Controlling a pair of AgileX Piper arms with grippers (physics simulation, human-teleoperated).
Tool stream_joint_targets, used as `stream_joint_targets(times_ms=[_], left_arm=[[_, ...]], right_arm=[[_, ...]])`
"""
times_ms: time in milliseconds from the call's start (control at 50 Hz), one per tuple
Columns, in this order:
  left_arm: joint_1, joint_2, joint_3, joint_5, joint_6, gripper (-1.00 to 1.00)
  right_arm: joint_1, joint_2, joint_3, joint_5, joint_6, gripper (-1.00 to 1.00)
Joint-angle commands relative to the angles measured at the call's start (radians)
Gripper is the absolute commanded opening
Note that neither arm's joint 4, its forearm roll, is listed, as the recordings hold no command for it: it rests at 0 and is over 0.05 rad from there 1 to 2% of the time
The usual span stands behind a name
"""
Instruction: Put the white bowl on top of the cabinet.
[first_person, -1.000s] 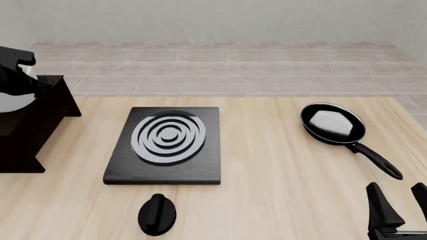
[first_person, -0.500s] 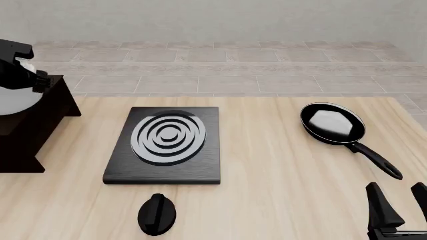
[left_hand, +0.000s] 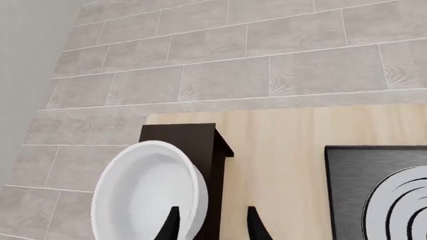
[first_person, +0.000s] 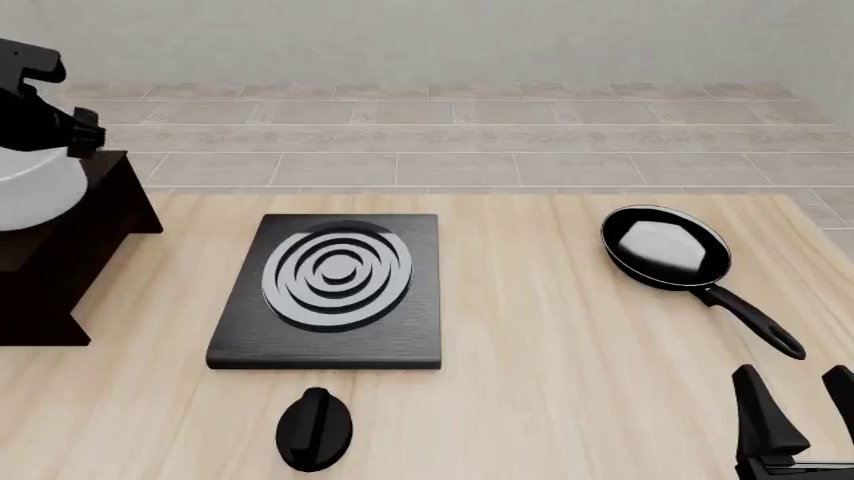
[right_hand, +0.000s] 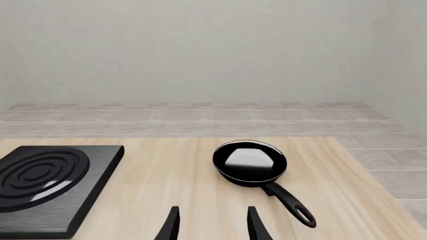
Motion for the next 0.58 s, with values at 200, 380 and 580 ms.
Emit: stream_joint_targets(times_ms=[200,380,580], left_arm=[[-0.154,-0.293,0.224,-0.050,-0.102,1.00],[-0.214,-0.380,0.297,-0.062,-0.098,1.00],[-0.335,-0.559,0.386,-0.071,-0.158,1.00]], right_arm=[[0.000,0.000,0.000,0.000,0.000,1.00],[0.000,0.000,0.000,0.000,0.000,1.00],[0.000,0.000,0.000,0.000,0.000,1.00]])
